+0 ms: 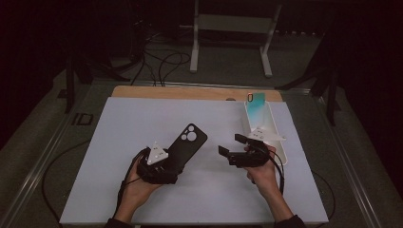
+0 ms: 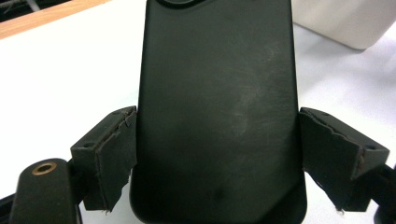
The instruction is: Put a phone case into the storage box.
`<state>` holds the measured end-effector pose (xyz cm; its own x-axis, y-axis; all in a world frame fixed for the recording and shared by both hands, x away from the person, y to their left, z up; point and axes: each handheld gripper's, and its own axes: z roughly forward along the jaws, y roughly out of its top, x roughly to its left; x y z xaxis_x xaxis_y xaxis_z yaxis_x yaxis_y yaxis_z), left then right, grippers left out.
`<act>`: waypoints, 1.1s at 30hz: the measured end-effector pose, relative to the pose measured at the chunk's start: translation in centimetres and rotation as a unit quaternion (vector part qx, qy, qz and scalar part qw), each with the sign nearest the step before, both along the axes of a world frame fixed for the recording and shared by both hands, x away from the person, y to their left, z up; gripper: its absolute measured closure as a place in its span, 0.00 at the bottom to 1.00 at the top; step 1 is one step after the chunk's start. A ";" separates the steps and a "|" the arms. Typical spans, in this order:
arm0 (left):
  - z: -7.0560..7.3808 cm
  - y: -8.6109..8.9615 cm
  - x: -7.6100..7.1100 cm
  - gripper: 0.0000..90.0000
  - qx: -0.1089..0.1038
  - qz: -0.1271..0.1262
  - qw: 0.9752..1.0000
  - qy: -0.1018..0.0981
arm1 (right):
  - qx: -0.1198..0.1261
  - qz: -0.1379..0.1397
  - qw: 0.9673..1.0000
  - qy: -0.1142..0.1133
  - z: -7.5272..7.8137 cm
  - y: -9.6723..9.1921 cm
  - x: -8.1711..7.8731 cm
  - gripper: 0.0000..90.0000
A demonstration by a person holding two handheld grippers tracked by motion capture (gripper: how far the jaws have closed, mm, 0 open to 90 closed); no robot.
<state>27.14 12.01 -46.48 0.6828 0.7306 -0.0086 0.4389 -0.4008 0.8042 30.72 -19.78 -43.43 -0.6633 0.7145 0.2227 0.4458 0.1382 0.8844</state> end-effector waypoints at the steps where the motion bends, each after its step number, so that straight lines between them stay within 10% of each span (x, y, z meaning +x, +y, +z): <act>1: 0.0 0.0 0.0 0.18 -0.002 0.000 1.000 0.000 | 0.000 0.003 1.000 0.000 0.1 0.2 0.1 0.15; 23: 0.8 -1.9 -1.2 0.17 -0.020 -0.025 0.998 -0.046 | 0.008 0.057 0.998 0.034 0.8 4.1 0.7 0.18; 33: 0.7 -2.6 -1.6 0.17 -0.018 -0.029 0.998 -0.061 | 0.014 0.075 0.996 0.054 0.7 5.1 0.6 0.50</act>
<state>25.55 9.42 -45.78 0.7213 0.6908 0.0504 0.3147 -0.3917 0.8646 31.36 -14.67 -42.76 -0.7331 0.6016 0.3172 0.5154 0.1871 0.8363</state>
